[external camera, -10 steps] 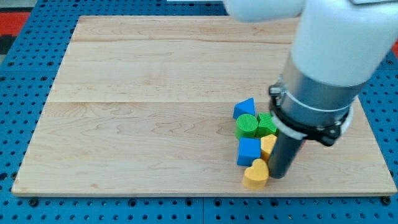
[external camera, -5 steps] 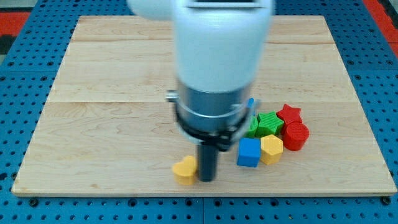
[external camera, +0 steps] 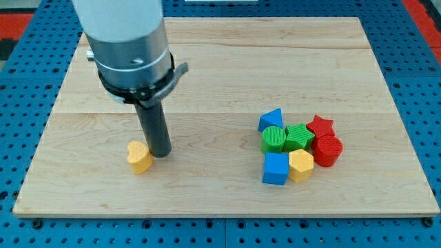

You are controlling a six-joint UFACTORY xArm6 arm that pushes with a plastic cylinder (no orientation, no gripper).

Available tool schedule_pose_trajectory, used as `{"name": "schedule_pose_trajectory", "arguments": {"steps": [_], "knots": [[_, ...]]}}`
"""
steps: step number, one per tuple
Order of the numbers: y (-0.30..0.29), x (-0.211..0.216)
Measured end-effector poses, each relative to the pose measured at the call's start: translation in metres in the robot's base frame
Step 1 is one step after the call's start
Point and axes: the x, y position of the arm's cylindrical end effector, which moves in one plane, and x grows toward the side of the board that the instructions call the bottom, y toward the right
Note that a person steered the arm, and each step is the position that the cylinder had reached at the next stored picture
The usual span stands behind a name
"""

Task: Move the yellow heart towards the top left corner

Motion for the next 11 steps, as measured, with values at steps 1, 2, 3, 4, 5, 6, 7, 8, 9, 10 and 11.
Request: {"name": "schedule_pose_trajectory", "arguments": {"steps": [1,2,3,4,5,6,7,8,9,10,11], "knots": [[0.009,0.023],[-0.002,0.042],[-0.041,0.025],[-0.069,-0.028],[-0.076,-0.073],[-0.076,-0.116],[-0.072,-0.132],[-0.067,-0.102],[-0.079,-0.064],[-0.11,-0.099],[-0.094,-0.132]]}}
